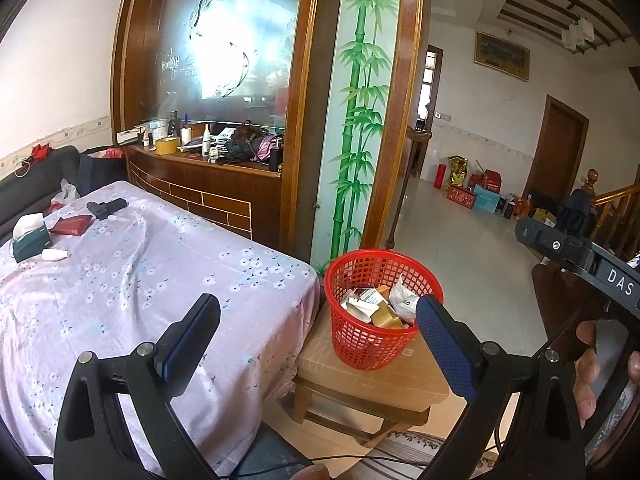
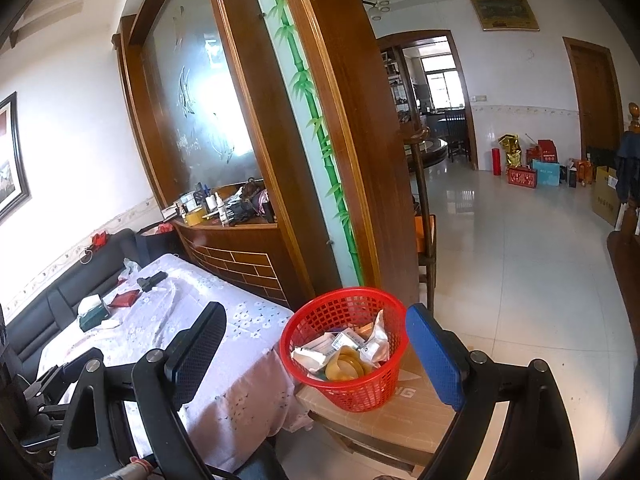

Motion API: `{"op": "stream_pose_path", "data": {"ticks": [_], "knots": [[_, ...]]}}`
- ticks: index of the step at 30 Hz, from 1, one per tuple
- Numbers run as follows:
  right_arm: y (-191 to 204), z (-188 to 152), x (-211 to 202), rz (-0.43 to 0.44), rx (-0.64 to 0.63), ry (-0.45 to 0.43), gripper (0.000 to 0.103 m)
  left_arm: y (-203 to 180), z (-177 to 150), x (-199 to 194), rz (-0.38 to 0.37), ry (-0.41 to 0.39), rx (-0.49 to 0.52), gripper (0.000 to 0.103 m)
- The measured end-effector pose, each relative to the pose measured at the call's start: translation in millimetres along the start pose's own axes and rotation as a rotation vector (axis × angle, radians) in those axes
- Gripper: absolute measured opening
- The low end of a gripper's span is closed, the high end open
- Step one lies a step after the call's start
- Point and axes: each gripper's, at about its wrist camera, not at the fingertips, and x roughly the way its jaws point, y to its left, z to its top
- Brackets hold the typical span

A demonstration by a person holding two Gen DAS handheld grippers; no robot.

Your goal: Collect trash

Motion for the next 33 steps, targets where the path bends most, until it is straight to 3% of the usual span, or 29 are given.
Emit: {"op": "stream_pose_path", "data": {"ticks": [33], "knots": [[3.6, -4.1, 2.8, 0.006, -0.009, 0.013, 0.094, 3.6, -1.8, 2.8, 0.016, 0.019, -0.005, 0.098]]}}
